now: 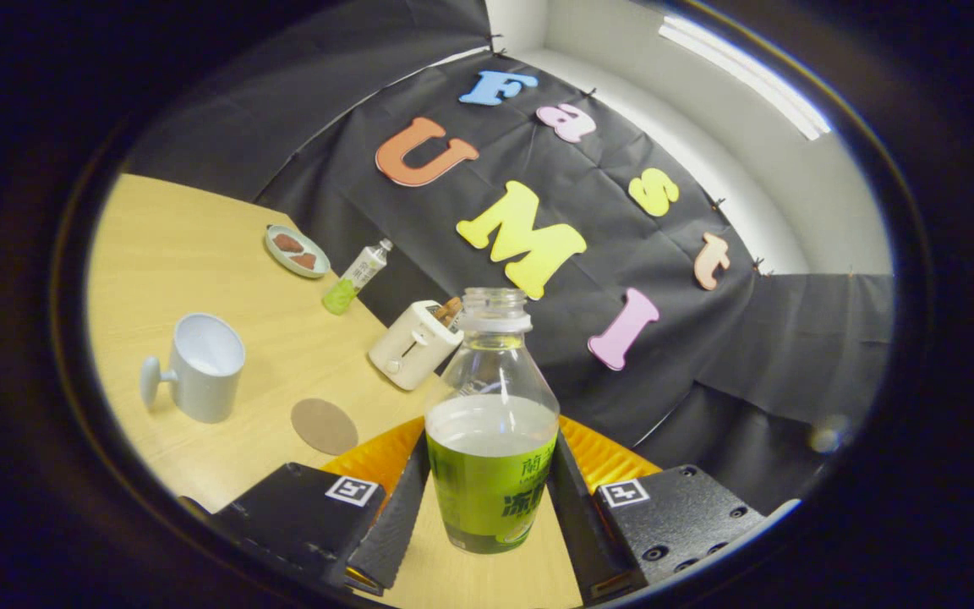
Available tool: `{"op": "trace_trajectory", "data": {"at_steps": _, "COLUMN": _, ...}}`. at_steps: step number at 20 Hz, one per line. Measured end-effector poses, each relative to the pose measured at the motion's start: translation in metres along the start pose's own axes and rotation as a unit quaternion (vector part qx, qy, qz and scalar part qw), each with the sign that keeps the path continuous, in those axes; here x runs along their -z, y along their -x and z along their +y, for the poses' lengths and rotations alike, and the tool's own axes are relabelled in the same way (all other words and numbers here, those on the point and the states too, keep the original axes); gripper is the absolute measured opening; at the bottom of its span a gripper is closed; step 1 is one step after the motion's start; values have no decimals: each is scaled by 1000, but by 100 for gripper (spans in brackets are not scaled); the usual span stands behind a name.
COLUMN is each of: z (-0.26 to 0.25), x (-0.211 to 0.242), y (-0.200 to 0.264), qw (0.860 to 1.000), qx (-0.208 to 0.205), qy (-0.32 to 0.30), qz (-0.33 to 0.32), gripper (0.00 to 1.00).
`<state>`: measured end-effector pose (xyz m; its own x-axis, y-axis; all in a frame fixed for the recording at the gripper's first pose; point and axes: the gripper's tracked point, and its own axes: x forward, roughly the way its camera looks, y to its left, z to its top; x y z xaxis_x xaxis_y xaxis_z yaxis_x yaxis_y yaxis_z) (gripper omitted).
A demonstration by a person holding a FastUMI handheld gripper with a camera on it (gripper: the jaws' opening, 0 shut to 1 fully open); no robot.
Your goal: Take the bottle from table, then pour the juice into the cup, finally place the bottle on the coaster
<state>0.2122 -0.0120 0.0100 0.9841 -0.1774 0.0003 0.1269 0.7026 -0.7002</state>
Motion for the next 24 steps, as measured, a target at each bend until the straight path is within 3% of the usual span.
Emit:
{"op": "trace_trajectory", "data": {"at_steps": 7, "z": 13, "x": -18, "y": -1, "qw": 989, "qx": 58, "qy": 135, "qz": -18, "gripper": 81}}
{"op": "trace_trajectory", "data": {"at_steps": 13, "z": 32, "x": -31, "y": 4, "qw": 976, "qx": 66, "qy": 206, "qz": -27, "gripper": 81}}
{"op": "trace_trajectory", "data": {"at_steps": 24, "z": 46, "x": -43, "y": -6, "qw": 929, "qx": 99, "qy": 356, "qz": -25, "gripper": 80}}
